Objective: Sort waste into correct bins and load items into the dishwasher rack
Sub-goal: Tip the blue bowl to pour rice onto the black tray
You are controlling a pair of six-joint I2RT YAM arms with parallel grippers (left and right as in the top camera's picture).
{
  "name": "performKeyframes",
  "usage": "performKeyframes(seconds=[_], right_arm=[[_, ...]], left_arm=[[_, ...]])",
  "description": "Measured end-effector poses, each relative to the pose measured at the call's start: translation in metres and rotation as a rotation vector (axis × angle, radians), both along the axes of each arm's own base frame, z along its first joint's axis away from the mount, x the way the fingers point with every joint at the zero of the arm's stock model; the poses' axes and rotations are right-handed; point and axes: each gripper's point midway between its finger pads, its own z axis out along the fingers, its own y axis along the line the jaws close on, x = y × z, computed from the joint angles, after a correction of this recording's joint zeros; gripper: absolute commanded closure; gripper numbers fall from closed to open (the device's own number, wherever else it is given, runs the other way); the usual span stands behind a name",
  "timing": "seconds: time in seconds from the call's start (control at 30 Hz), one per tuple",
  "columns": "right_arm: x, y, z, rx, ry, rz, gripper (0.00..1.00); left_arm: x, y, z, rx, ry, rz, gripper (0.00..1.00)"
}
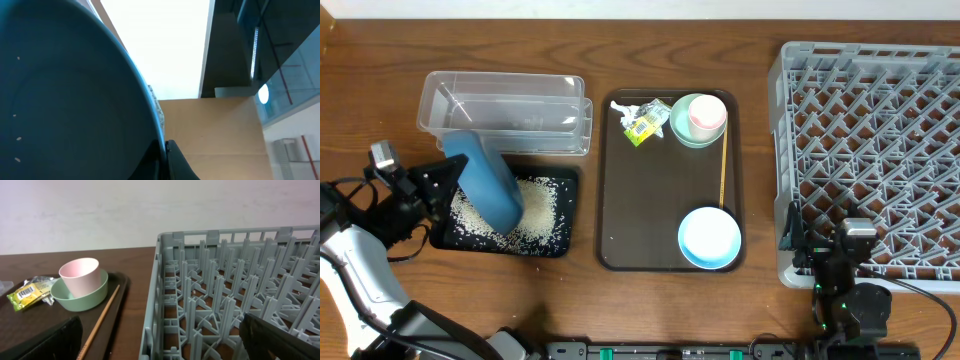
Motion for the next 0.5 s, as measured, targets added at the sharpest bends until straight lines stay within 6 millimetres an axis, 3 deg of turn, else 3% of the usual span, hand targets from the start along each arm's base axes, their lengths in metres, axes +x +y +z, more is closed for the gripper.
performKeyframes(seconds=[0.2,0.5], right_arm=[[0.000,0.000,0.000,0.000,0.000,0.000,0.01],[0.000,0.000,0.000,0.000,0.000,0.000,0.01]], left_arm=[[-0.009,-0.010,-0.001,-0.076,0.062,-0.005,0.94],[-0.024,-0.039,0.015,0.009,-0.023,-0.063,0.94]])
